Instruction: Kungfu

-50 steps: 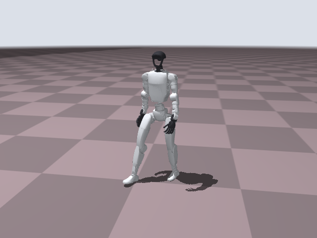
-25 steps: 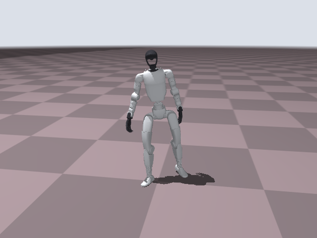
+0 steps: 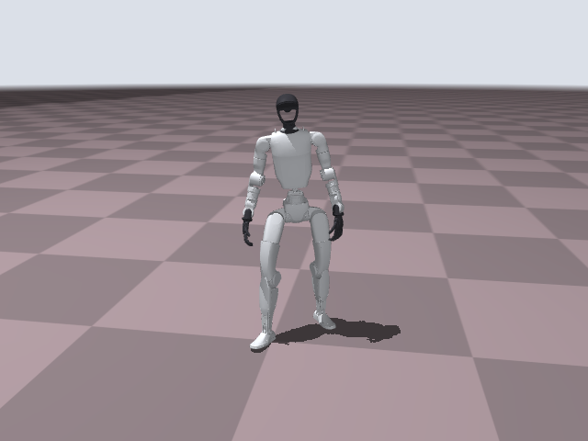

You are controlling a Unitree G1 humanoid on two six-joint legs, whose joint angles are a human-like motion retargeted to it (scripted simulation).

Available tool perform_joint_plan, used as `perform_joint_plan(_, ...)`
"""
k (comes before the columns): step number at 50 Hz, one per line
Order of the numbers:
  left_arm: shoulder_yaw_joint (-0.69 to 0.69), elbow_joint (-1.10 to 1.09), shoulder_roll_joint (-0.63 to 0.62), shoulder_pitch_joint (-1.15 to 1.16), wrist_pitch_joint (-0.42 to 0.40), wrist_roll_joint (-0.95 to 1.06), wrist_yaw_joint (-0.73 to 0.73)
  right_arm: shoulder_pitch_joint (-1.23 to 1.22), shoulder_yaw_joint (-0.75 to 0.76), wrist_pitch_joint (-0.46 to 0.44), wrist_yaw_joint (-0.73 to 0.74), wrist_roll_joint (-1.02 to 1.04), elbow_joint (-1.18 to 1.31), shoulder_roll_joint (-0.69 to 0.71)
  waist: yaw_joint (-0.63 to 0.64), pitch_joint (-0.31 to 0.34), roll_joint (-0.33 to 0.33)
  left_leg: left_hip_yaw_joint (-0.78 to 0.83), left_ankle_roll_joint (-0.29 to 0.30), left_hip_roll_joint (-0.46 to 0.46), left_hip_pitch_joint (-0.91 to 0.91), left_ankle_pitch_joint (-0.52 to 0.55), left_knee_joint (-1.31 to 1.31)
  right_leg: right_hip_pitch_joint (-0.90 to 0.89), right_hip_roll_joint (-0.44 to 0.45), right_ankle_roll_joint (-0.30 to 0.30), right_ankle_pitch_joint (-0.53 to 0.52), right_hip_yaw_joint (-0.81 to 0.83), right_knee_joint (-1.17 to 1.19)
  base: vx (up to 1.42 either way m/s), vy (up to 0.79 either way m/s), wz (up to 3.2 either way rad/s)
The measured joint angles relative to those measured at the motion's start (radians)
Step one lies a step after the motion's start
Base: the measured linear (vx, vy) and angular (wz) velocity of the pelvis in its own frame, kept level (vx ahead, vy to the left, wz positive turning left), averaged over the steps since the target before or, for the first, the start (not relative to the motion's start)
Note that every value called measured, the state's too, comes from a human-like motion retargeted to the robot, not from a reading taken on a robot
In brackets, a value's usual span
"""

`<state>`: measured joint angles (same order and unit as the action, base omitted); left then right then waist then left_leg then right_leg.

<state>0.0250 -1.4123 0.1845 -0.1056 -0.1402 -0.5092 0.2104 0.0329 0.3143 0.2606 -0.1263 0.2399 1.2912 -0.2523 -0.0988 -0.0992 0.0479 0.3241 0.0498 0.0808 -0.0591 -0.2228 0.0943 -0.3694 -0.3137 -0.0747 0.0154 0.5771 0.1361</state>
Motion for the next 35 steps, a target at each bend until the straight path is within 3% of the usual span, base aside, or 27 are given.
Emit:
perform_joint_plan(3,0.031,-0.026,0.001,-0.045,0.011,-0.016,0.023,-0.004,0.028,0.022,0.090,-0.038,0.032,0.043,0.038,0.039,0.004,0.035,-0.020,-0.001,-0.007,0.012,-0.006,0.012,0.010,0.052,0.030,0.028,-0.028,-0.38,0.46,-0.65)
perform_joint_plan(5,0.040,-0.043,0.004,-0.053,0.025,-0.009,0.034,0.009,0.057,0.060,0.122,-0.085,0.063,0.069,0.019,0.043,0.013,0.031,-0.033,0.003,-0.025,0.023,-0.008,0.021,0.006,0.055,0.045,0.049,-0.026,-0.32,0.37,0.33)
perform_joint_plan(8,0.063,-0.059,0.002,-0.017,0.036,0.014,0.033,0.040,0.071,0.087,0.143,-0.173,0.121,0.089,-0.010,0.018,0.016,0.020,-0.059,-0.009,-0.056,0.036,-0.020,-0.006,0.013,0.026,0.014,-0.044,0.079,-0.08,0.20,0.39)
perform_joint_plan(12,0.097,-0.075,0.014,0.058,0.040,0.055,0.057,0.065,0.097,0.089,0.192,-0.223,0.196,0.123,-0.019,-0.014,0.004,0.040,-0.080,-0.018,-0.084,0.045,-0.031,-0.034,0.110,-0.023,0.003,-0.276,0.227,-0.04,0.15,-0.12)
perform_joint_plan(15,0.131,-0.104,0.033,0.100,0.065,0.044,0.067,0.083,0.115,0.102,0.206,-0.254,0.239,0.141,-0.006,-0.010,-0.008,0.048,-0.087,-0.020,-0.083,0.048,-0.034,0.019,0.166,-0.103,0.047,-0.325,0.283,-0.09,0.10,-0.29)
perform_joint_plan(17,0.157,-0.141,0.042,0.124,0.091,0.018,0.043,0.105,0.116,0.104,0.200,-0.262,0.263,0.144,0.004,-0.015,-0.020,0.053,-0.090,-0.029,-0.076,0.051,-0.043,0.062,0.188,-0.116,0.078,-0.325,0.280,-0.01,0.03,-0.06)
perform_joint_plan(22,0.209,-0.231,0.054,0.197,0.145,0.041,-0.046,0.147,0.133,0.075,0.205,-0.181,0.307,0.147,0.035,-0.051,-0.069,0.057,-0.095,-0.068,-0.072,0.054,-0.051,0.120,0.181,-0.083,0.074,-0.333,0.149,0.07,-0.02,-0.03)
perform_joint_plan(28,0.280,-0.241,0.013,0.261,0.125,0.211,-0.035,0.132,0.119,0.038,0.201,-0.126,0.267,0.136,0.049,-0.045,-0.075,0.086,-0.090,-0.074,-0.052,0.065,-0.064,0.170,0.159,-0.097,0.083,-0.269,0.065,-0.04,0.02,-0.27)
perform_joint_plan(33,0.318,-0.203,-0.006,0.271,0.085,0.327,-0.030,0.123,0.088,0.013,0.112,-0.163,0.202,0.154,0.060,-0.066,-0.095,0.091,-0.087,-0.073,-0.049,0.069,-0.069,0.200,0.181,0.007,0.094,-0.258,-0.002,0.00,-0.09,-0.15)
perform_joint_plan(35,0.320,-0.183,-0.009,0.262,0.071,0.366,-0.028,0.118,0.081,0.013,0.071,-0.181,0.177,0.167,0.050,-0.067,-0.106,0.069,-0.086,-0.076,-0.052,0.073,-0.062,0.218,0.188,0.023,0.096,-0.266,-0.027,-0.04,-0.12,0.37)
